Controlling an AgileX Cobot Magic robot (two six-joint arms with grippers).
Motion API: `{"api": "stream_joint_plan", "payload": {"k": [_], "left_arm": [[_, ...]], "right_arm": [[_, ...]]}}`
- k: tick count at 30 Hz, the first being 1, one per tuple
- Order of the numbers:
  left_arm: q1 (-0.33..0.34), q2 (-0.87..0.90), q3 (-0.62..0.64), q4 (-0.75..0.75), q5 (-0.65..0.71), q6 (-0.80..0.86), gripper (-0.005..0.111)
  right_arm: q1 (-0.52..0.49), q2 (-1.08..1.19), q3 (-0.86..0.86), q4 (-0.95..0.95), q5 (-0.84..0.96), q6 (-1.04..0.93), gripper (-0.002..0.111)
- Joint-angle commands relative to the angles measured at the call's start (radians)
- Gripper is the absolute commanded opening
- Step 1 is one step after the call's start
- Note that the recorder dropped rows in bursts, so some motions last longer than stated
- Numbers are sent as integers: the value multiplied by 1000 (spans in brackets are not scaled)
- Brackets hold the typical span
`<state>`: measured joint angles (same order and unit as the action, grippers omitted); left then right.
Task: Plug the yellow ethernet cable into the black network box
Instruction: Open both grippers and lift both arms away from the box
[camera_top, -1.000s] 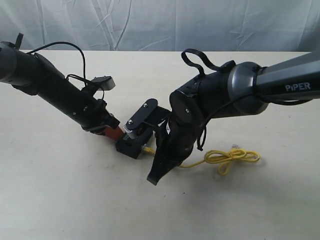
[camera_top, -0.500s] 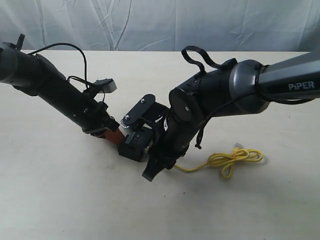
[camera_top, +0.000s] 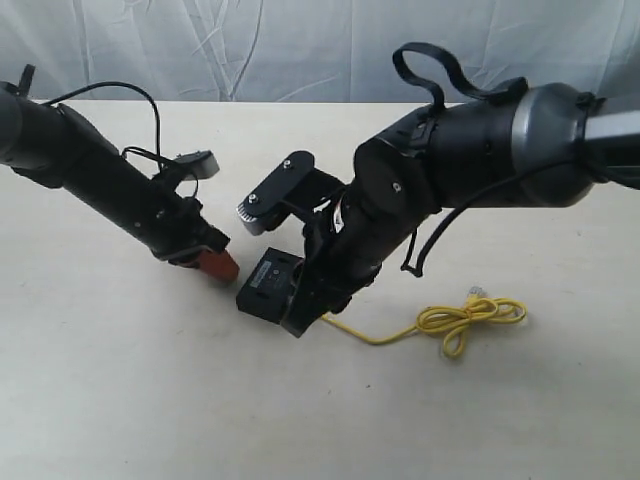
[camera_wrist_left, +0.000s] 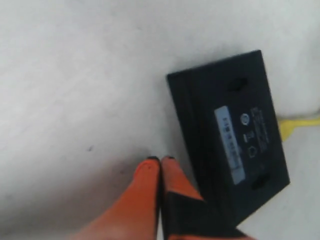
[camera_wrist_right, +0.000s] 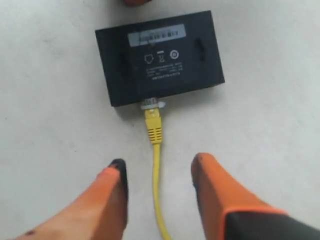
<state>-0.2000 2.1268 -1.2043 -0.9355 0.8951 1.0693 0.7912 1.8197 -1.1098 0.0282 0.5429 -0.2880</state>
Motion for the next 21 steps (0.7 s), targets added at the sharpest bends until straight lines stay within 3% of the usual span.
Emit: {"api": "stream_joint_plan", "payload": {"k": [1,3,8,15,21], "left_arm": [[44,-94,-4,71,-59,-98,0],[51,-157,-4,140,-96,-175,0],[54,-340,0,290,-144,-339,0],[72,-651,11,418,-157,-443,0],[175,-997,157,414,-282,-467,0]], "right_arm": [[-7,-56,-3,-1,9,33,19],[-24,-78,-3,1,9,49,0],[-120,-156,-3,6,27,124,0],[-328,-363,0,6,197,301,0],[-481,-605,73,-1,211,325,0]]}}
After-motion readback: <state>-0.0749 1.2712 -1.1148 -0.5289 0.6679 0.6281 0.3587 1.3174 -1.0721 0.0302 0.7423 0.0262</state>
